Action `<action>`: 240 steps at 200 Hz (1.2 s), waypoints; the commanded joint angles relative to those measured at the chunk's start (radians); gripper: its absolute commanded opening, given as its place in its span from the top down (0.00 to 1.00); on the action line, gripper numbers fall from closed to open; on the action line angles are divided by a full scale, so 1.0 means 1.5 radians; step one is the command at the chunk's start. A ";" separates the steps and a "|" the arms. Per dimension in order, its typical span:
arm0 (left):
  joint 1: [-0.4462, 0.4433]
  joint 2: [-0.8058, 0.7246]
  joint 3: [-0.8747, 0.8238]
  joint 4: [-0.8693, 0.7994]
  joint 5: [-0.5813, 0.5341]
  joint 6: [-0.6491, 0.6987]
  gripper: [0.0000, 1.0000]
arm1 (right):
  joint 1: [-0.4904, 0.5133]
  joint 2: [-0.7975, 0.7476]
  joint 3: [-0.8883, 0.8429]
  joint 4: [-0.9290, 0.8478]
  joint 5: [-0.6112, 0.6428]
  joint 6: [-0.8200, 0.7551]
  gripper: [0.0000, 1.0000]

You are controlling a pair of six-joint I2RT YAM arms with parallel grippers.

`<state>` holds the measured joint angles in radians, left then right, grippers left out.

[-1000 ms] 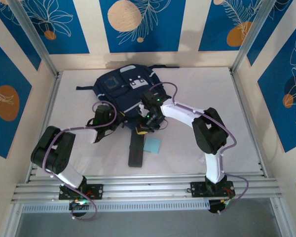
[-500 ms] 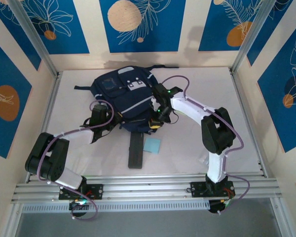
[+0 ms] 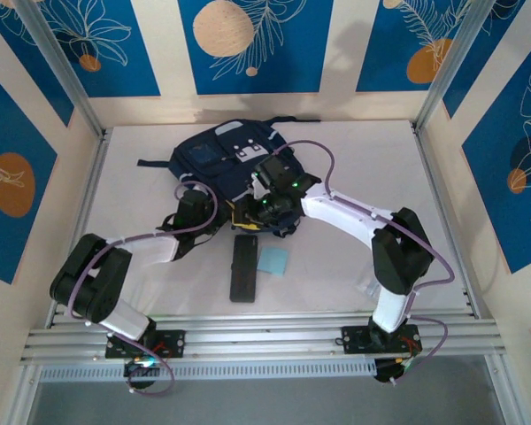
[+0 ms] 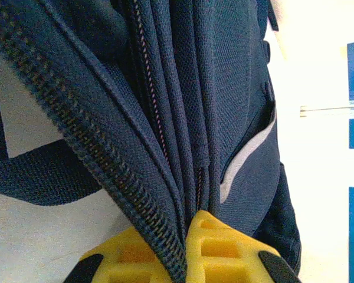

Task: Pack the student bag
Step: Zip the student bag at the top-center of the table.

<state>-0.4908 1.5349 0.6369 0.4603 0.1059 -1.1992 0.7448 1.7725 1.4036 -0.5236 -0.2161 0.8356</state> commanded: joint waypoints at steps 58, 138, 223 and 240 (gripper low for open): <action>-0.035 0.015 0.035 0.120 0.034 -0.029 1.00 | 0.054 0.077 0.068 -0.086 0.263 0.003 0.64; -0.035 0.003 0.026 0.160 0.057 -0.067 1.00 | 0.049 0.107 0.042 -0.045 0.321 0.026 0.57; -0.032 0.007 0.011 0.167 0.062 -0.077 1.00 | 0.032 0.059 -0.014 0.014 0.320 -0.011 1.00; -0.021 0.012 0.009 0.149 0.054 -0.054 1.00 | 0.013 0.042 -0.030 0.018 0.262 -0.016 1.00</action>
<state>-0.5217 1.5814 0.6411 0.5613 0.1001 -1.3071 0.8249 1.8713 1.4082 -0.5068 0.2142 0.8227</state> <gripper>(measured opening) 0.062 0.050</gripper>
